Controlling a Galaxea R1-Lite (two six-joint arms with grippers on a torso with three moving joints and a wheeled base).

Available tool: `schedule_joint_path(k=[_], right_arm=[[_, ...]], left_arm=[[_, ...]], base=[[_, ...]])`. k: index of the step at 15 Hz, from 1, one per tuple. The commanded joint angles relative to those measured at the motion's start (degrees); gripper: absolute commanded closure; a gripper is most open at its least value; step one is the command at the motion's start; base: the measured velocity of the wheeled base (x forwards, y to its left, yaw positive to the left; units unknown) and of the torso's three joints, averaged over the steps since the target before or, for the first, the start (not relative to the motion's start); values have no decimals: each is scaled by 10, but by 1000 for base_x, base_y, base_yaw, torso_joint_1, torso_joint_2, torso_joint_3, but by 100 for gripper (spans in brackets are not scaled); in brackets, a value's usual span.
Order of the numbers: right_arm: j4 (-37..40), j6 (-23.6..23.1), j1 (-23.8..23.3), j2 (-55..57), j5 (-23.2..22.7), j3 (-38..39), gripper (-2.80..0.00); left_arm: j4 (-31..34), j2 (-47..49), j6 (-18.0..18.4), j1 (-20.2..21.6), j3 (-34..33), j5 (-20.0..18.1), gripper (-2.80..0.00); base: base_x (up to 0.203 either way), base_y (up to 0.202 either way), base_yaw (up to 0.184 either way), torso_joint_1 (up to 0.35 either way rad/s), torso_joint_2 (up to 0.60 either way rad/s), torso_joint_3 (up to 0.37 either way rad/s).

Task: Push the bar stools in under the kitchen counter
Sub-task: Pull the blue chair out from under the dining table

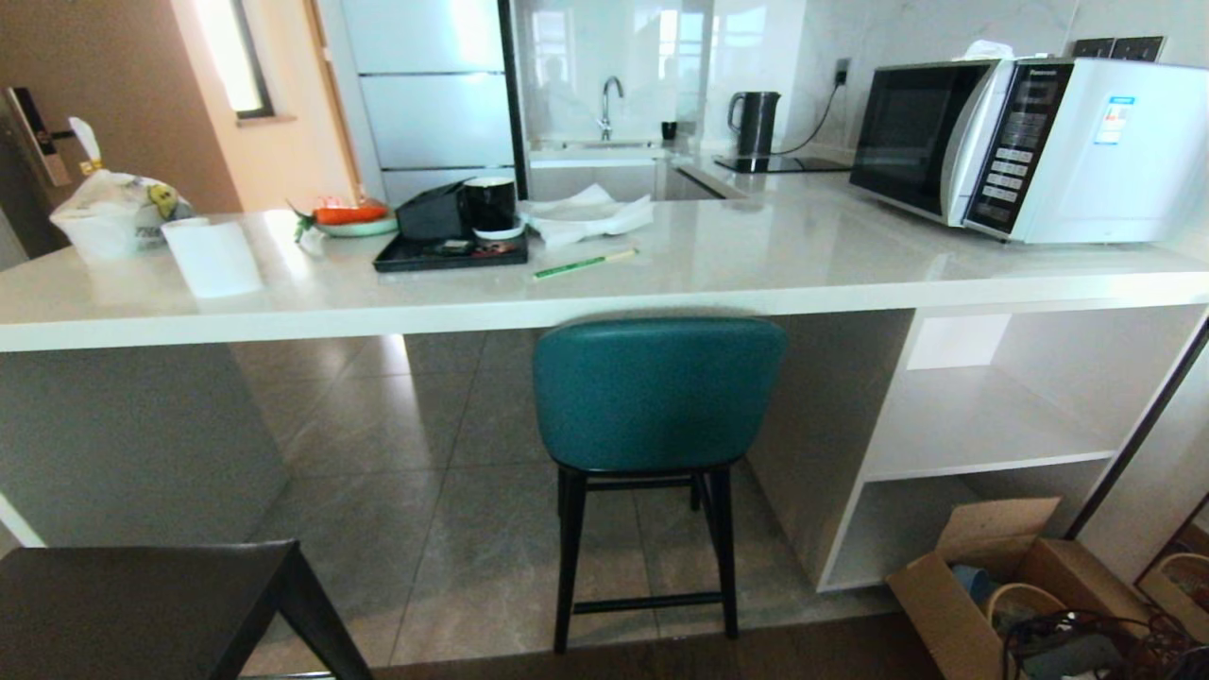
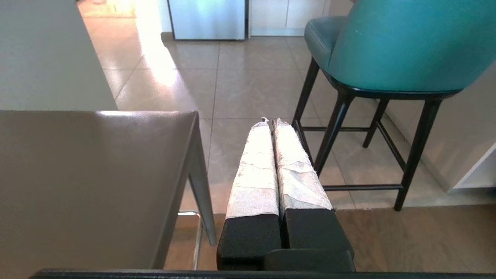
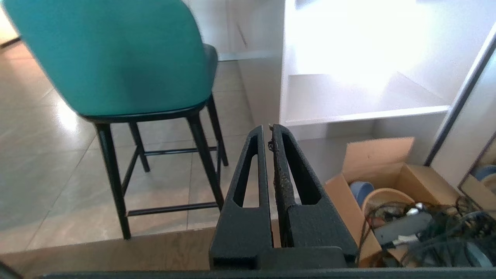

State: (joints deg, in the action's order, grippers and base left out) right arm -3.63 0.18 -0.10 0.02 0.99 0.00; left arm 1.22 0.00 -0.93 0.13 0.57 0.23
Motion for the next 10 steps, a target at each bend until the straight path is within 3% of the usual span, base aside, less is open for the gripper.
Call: schedule_joint_path(k=[1,10], right_arm=[[-1,0,0,0,0,14,0],[-1,0,0,0,0,14,0]], left_arm=[[0,0,0,0,0,0,0],[0,-1,0,0,0,0,0]], base=[[0,0,0,0,0,0],[0,-176,0,2,2,5]])
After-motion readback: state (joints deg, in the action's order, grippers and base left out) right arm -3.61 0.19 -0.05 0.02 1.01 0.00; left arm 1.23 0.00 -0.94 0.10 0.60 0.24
